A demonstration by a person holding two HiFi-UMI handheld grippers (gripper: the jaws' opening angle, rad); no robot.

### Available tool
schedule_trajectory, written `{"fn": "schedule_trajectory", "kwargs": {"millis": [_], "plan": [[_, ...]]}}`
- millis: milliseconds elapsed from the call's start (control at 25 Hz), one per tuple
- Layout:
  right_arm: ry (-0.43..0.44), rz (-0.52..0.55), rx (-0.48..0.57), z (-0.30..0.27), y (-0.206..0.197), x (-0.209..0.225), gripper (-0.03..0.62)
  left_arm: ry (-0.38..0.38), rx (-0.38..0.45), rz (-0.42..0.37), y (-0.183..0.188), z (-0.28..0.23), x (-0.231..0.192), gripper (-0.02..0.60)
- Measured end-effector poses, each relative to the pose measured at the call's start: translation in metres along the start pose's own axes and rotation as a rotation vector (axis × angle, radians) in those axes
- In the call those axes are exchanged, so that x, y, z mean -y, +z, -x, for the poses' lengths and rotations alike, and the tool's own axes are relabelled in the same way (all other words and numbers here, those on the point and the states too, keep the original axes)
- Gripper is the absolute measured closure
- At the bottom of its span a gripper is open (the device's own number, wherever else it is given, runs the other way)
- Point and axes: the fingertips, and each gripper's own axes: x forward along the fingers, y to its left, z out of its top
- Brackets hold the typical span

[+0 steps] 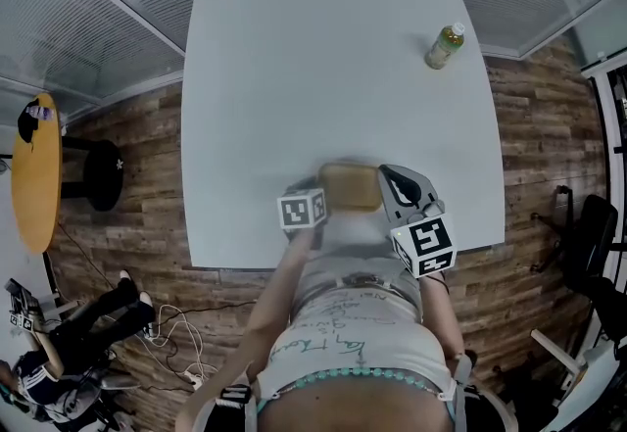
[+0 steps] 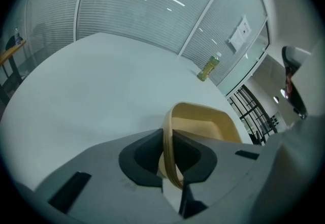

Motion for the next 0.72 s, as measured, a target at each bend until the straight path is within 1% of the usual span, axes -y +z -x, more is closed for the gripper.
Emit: {"fn": "schedule_trajectory", "kwargs": {"millis": [280, 600, 720], "plan": [[-0.009, -0.007, 0.001, 0.002, -0.003, -0.002, 0.600, -0.004, 0.009, -0.029, 0.006, 0.009, 0.010, 0.552], [-0.022, -0.009, 0.020, 0.006, -0.003, -0.007, 0.600, -0.044, 0.044, -0.018, 0.018, 0.034, 0.025, 0.552], [-0.033, -0.010, 0.035, 0.012, 0.000, -0.004, 0.600, -0.051, 0.073, -0.006, 0.025, 0.046, 0.031, 0.552]]}}
